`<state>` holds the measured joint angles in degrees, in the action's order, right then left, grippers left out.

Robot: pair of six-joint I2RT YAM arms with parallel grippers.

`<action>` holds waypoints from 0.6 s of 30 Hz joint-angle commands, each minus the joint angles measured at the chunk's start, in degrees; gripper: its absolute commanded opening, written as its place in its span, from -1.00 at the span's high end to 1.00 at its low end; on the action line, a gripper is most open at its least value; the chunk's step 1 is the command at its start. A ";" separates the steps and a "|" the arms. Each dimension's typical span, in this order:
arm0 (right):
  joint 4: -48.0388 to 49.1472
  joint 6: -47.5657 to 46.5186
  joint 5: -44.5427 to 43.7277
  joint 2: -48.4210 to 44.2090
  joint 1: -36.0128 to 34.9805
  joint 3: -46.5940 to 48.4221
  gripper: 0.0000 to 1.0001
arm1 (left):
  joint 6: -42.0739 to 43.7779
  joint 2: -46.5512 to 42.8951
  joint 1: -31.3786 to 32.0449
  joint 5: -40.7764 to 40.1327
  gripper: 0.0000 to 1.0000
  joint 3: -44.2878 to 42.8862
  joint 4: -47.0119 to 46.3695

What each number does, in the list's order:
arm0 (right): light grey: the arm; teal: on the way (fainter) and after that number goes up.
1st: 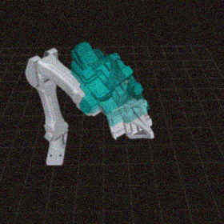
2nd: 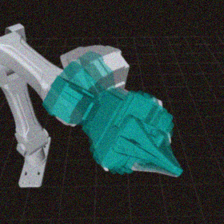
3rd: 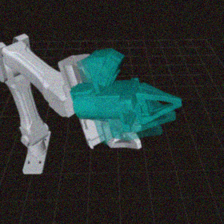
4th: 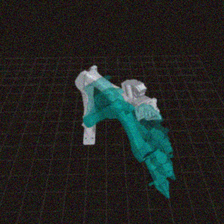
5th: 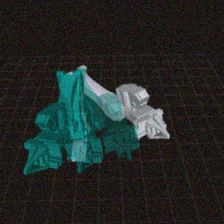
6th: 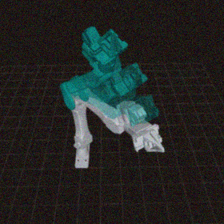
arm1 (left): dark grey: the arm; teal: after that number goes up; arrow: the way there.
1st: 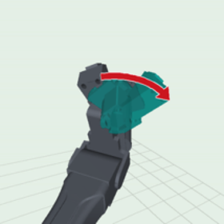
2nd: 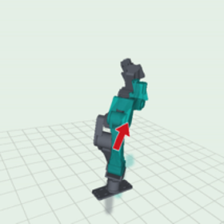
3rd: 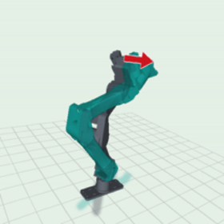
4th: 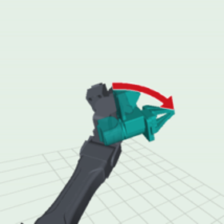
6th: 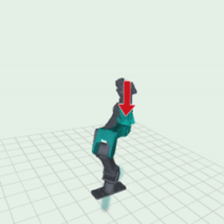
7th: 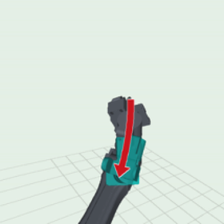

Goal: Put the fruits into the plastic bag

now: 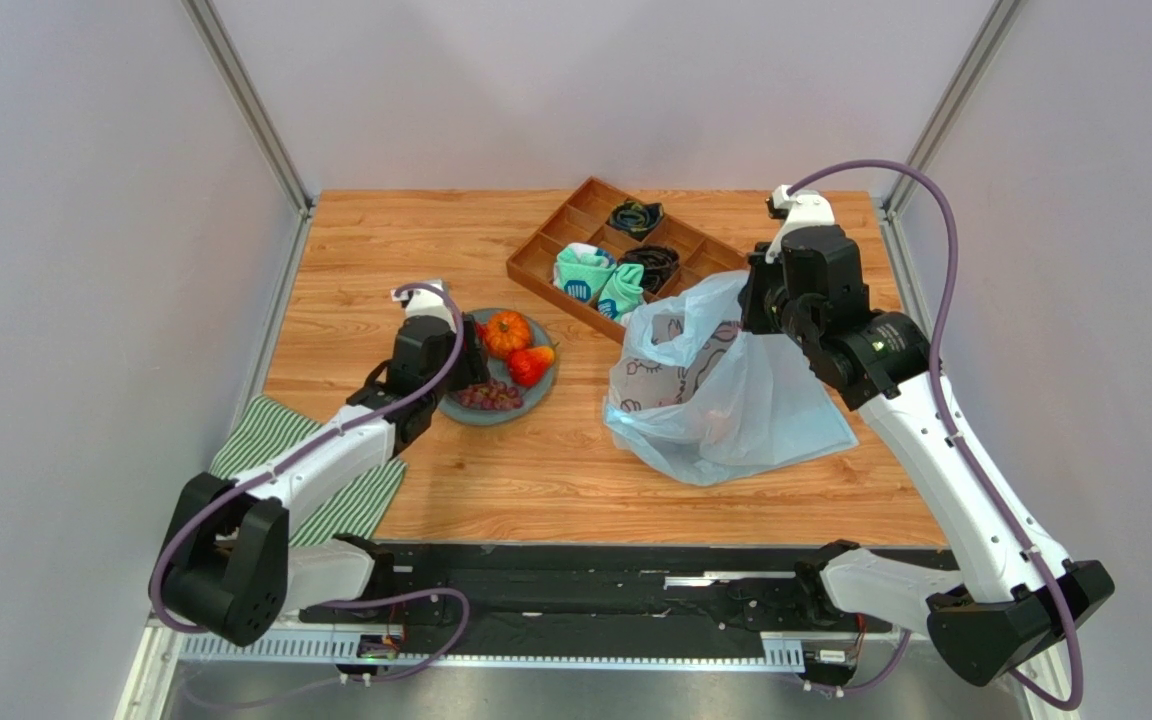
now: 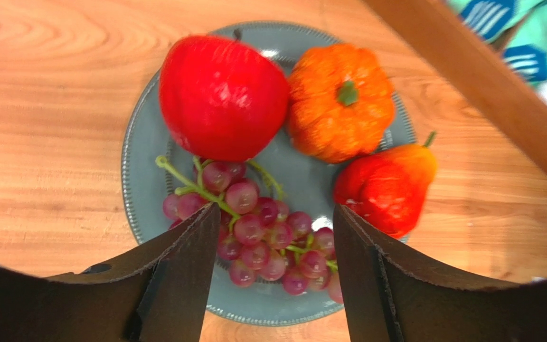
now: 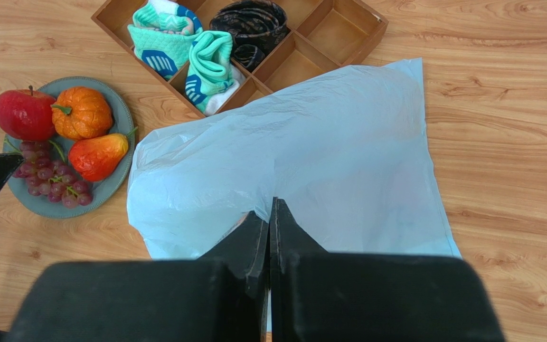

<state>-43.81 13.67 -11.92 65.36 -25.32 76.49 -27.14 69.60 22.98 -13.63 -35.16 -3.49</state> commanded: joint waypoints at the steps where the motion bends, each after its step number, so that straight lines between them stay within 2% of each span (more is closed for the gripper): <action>1: 2.07 -0.22 -0.56 -0.85 0.10 -0.20 1.00 | -1.25 3.25 -1.36 0.80 -0.33 -1.14 1.02; 10: 2.06 -0.40 -0.73 -0.68 0.10 -0.11 1.00 | -1.34 9.14 -2.24 1.94 -0.20 -2.28 -1.08; 18: 2.15 -0.40 -0.82 -0.06 0.10 -0.11 1.00 | -0.90 9.76 -2.33 1.50 -0.06 -2.90 -0.82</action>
<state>-43.81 13.65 -11.94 65.39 -25.30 76.38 -27.99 79.22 21.06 -12.53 -36.05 -3.03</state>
